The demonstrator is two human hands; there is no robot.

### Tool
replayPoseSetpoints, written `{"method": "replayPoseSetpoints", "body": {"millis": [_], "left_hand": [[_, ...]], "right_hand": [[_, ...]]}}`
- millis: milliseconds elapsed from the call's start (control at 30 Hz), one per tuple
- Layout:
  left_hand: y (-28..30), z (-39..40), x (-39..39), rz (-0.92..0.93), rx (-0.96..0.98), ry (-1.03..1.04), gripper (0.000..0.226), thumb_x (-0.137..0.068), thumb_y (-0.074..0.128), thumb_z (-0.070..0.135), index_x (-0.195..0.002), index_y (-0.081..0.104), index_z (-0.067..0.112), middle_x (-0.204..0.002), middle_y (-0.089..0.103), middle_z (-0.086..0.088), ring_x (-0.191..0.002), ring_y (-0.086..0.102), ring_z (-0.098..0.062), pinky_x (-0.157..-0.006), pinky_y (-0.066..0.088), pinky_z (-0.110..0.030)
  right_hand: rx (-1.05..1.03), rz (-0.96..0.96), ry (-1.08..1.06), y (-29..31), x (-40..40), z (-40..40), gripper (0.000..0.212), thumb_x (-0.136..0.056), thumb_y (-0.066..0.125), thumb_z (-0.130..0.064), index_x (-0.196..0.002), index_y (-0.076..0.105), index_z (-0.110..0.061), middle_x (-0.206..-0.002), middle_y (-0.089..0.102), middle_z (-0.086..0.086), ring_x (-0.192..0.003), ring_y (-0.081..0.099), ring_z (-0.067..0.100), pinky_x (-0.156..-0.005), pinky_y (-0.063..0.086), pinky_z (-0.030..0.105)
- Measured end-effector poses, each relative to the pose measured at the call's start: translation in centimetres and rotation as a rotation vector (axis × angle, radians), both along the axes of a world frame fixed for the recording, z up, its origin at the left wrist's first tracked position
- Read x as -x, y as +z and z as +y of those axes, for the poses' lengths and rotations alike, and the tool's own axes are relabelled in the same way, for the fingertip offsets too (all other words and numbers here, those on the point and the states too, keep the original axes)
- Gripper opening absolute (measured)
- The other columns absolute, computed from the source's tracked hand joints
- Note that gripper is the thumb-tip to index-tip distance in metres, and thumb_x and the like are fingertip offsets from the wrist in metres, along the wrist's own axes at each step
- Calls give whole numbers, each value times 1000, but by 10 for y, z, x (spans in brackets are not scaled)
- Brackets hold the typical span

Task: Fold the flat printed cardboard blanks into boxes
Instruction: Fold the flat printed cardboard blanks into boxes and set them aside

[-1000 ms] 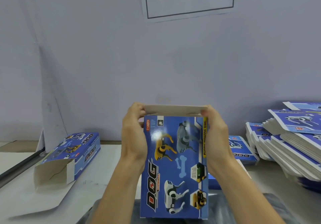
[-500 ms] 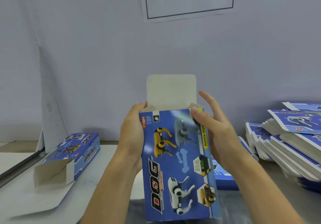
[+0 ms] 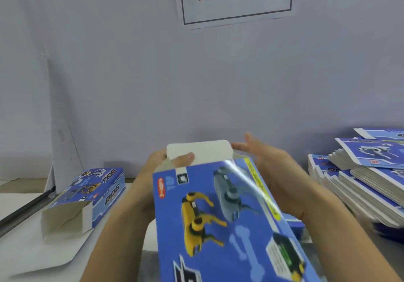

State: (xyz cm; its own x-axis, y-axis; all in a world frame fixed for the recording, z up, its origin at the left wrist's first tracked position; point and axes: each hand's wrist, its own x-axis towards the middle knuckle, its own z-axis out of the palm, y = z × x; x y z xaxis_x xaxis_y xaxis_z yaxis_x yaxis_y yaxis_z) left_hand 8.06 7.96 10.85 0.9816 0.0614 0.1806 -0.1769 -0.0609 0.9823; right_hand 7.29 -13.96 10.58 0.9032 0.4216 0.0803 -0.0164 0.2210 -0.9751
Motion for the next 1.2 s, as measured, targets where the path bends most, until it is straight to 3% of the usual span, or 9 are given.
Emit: {"method": "replayPoseSetpoints", "body": {"millis": [133, 200, 333, 467, 700, 933, 1033, 1100, 1200], "left_hand": [[-2, -9, -5, -82, -93, -50, 4, -92, 67, 18, -89, 68, 20, -64, 74, 12, -55, 69, -1, -49, 50, -13], [-3, -9, -7, -121, -74, -16, 6, -92, 68, 19, -93, 68, 24, -65, 73, 15, -55, 69, 0, -48, 50, -13], [-3, -14, -2, -215, -103, 13, 8, -92, 68, 18, -97, 70, 24, -67, 73, 17, -58, 69, 1, -48, 49, -12], [-5, -14, 0, -271, -151, 6, 12, -91, 69, 18, -100, 69, 25, -72, 74, 18, -62, 70, 0, -50, 51, -13], [-4, -12, 4, -291, -120, -5, 14, -88, 70, 11, -96, 72, 23, -68, 74, 8, -57, 69, -7, -46, 52, -17], [-5, -14, 10, -286, -176, -55, 15, -91, 67, 4, -86, 74, 18, -60, 70, 7, -48, 61, -3, -42, 44, -14], [0, -21, 13, -140, 54, -215, 16, -96, 58, 8, -105, 71, 14, -76, 76, -1, -60, 71, -10, -48, 52, -18], [2, -22, 14, -118, 27, -274, 19, -102, 46, 9, -105, 64, 14, -91, 75, -6, -63, 72, -6, -54, 55, -19], [-1, -21, 21, -69, 29, -491, 37, -101, 53, 28, -124, 59, 0, -104, 73, -20, -85, 74, -17, -82, 59, -31]], "right_hand": [[191, -190, -247, -3, -5, 7, 23, -99, 55, -12, -115, 71, -11, -107, 75, 13, -105, 67, 42, -96, 49, 62], [212, -215, -281, -4, -3, 9, 25, -99, 55, -11, -119, 69, -15, -100, 78, 7, -94, 73, 32, -84, 56, 50], [124, -226, -306, -6, -4, 10, 21, -98, 61, -19, -116, 70, -18, -98, 78, 5, -89, 74, 33, -82, 57, 54], [101, -231, -358, -8, -4, 12, 16, -96, 64, -14, -110, 71, -16, -90, 78, 4, -74, 76, 24, -62, 63, 37], [65, -240, -307, -8, -3, 12, 23, -96, 62, -8, -110, 69, -25, -83, 76, 12, -64, 72, 22, -53, 59, 31], [46, -154, -412, -2, 0, 14, 19, -91, 65, 4, -80, 71, -10, -61, 68, 7, -45, 60, 14, -43, 49, 20], [12, -153, -454, 2, 1, 7, 20, -91, 63, 7, -91, 70, -12, -51, 66, -4, -40, 59, 6, -39, 44, 14], [-103, -140, -550, 3, 1, -1, 21, -93, 61, 4, -101, 69, -15, -53, 66, -7, -41, 59, 5, -40, 45, 13], [-323, -134, -781, -2, -3, -17, 24, -96, 59, -1, -112, 63, -19, -70, 67, -4, -49, 60, 7, -48, 50, 20]]}}
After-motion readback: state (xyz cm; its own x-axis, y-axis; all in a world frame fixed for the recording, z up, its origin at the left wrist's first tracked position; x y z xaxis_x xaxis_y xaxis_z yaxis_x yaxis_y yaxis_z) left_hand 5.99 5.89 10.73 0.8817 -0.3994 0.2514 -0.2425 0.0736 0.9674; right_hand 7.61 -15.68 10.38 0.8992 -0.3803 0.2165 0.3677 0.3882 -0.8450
